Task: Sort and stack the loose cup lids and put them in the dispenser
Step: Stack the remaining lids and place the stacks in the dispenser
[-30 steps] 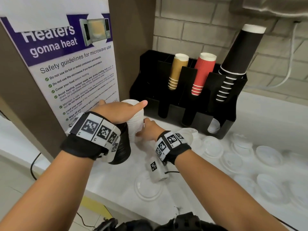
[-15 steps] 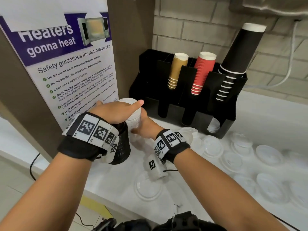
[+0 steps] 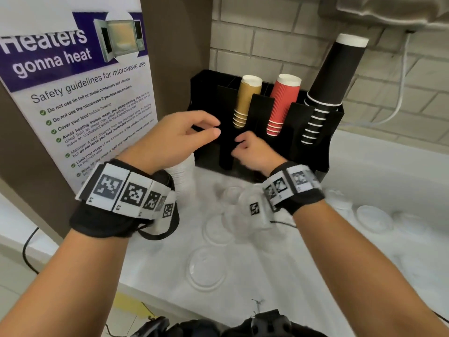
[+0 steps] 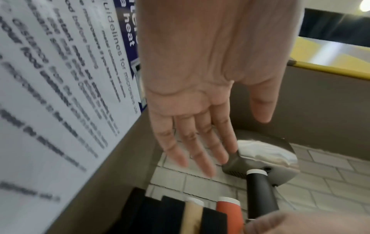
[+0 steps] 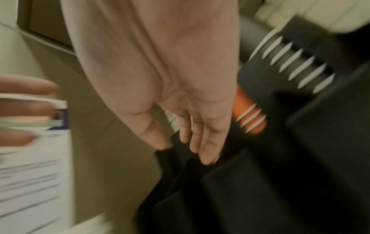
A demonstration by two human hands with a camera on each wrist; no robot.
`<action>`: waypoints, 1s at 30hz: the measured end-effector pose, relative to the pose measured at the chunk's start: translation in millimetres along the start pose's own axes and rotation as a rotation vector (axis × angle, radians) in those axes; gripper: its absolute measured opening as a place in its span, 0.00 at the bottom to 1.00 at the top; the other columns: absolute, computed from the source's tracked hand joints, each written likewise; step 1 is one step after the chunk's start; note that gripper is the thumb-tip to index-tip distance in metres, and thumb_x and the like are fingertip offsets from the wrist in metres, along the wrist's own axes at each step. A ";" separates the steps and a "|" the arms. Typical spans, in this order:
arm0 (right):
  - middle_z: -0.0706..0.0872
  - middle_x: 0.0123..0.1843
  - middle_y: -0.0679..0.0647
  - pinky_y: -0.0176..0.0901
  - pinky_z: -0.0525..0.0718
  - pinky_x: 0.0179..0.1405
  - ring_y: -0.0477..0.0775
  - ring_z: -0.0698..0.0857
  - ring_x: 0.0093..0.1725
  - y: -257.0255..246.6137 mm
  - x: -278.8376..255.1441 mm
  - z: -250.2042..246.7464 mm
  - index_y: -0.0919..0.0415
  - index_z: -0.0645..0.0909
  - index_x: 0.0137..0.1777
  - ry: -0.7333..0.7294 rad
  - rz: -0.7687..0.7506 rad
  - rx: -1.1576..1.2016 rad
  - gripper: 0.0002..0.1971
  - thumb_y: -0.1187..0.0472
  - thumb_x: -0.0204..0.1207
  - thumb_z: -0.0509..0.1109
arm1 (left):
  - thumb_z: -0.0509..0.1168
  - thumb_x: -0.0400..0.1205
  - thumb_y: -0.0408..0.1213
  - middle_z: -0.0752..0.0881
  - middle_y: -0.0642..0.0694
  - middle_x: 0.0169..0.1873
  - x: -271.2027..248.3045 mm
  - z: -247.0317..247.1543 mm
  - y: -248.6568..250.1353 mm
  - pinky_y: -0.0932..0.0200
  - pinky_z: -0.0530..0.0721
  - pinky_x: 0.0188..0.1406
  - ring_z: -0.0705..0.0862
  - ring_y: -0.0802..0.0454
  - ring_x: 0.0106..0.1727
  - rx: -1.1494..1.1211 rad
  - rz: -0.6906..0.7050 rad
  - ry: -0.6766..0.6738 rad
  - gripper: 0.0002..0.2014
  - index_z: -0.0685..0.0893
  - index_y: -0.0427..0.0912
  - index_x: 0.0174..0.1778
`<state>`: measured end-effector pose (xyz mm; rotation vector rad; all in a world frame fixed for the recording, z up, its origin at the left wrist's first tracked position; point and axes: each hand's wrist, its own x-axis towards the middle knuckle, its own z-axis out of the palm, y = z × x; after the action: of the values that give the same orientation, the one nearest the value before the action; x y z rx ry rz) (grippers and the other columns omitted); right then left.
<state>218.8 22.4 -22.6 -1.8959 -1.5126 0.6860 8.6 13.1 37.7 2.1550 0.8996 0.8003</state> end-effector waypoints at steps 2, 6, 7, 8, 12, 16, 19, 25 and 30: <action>0.82 0.56 0.68 0.45 0.74 0.50 0.65 0.81 0.57 18.0 9.0 -38.4 0.75 0.76 0.64 0.155 0.039 -0.218 0.15 0.68 0.80 0.62 | 0.64 0.85 0.41 0.88 0.51 0.51 -0.8 13.0 3.1 0.62 0.82 0.54 0.87 0.50 0.50 -0.163 0.055 0.007 0.08 0.85 0.53 0.58; 0.81 0.65 0.70 0.47 0.75 0.56 0.68 0.79 0.66 55.7 23.4 -85.0 0.73 0.78 0.66 0.130 0.301 -0.529 0.17 0.66 0.81 0.57 | 0.62 0.86 0.38 0.89 0.51 0.49 -2.5 50.5 -4.4 0.70 0.83 0.46 0.89 0.58 0.46 -0.383 -0.020 -0.020 0.10 0.86 0.57 0.52; 0.80 0.67 0.70 0.49 0.76 0.60 0.68 0.78 0.67 61.4 28.6 -87.5 0.72 0.78 0.67 0.130 0.317 -0.545 0.18 0.66 0.81 0.58 | 0.61 0.86 0.39 0.89 0.53 0.47 -4.1 58.5 -9.3 0.68 0.84 0.47 0.89 0.58 0.45 -0.436 -0.072 -0.024 0.10 0.87 0.56 0.51; 0.79 0.68 0.70 0.50 0.75 0.62 0.67 0.77 0.69 68.1 32.9 -90.1 0.72 0.77 0.69 0.138 0.323 -0.559 0.18 0.66 0.82 0.58 | 0.61 0.87 0.40 0.90 0.54 0.46 -5.5 66.7 -14.5 0.65 0.84 0.47 0.89 0.57 0.45 -0.495 -0.125 -0.024 0.10 0.87 0.56 0.51; 0.76 0.72 0.68 0.51 0.72 0.68 0.67 0.74 0.73 88.1 45.7 -93.7 0.71 0.74 0.72 0.092 0.366 -0.612 0.19 0.64 0.84 0.58 | 0.61 0.87 0.40 0.90 0.55 0.43 -8.3 90.7 -34.1 0.61 0.82 0.46 0.89 0.55 0.42 -0.635 -0.297 -0.006 0.10 0.88 0.53 0.49; 0.73 0.76 0.60 0.47 0.73 0.71 0.62 0.74 0.74 102.7 47.7 -91.4 0.63 0.66 0.79 -0.261 0.437 -0.885 0.29 0.59 0.80 0.69 | 0.62 0.86 0.41 0.90 0.54 0.42 -10.2 95.0 -47.2 0.63 0.82 0.42 0.89 0.55 0.40 -0.690 -0.367 0.000 0.09 0.89 0.52 0.49; 0.80 0.71 0.56 0.43 0.74 0.70 0.58 0.79 0.68 114.6 46.7 -88.4 0.56 0.74 0.74 -0.353 0.382 -0.996 0.24 0.56 0.78 0.70 | 0.61 0.86 0.41 0.90 0.53 0.43 -11.0 94.1 -52.5 0.62 0.82 0.42 0.89 0.54 0.41 -0.720 -0.377 -0.010 0.10 0.89 0.52 0.49; 0.83 0.65 0.58 0.49 0.78 0.68 0.60 0.81 0.64 117.6 50.7 -95.0 0.58 0.76 0.72 -0.433 0.315 -1.052 0.21 0.57 0.80 0.68 | 0.62 0.86 0.41 0.90 0.53 0.43 -9.9 95.7 -56.6 0.61 0.81 0.43 0.89 0.54 0.41 -0.748 -0.394 -0.030 0.10 0.89 0.51 0.50; 0.85 0.56 0.64 0.49 0.80 0.57 0.57 0.80 0.51 98.7 44.7 -103.2 0.64 0.81 0.62 -0.395 0.377 -1.046 0.15 0.59 0.77 0.72 | 0.62 0.85 0.41 0.90 0.52 0.44 -9.0 98.9 -56.9 0.60 0.82 0.44 0.89 0.53 0.42 -0.758 -0.386 -0.039 0.10 0.89 0.51 0.50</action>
<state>367.8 35.6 -26.0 -3.0146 -2.0074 0.4571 55.0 4.2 -66.6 1.2873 0.7869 0.7398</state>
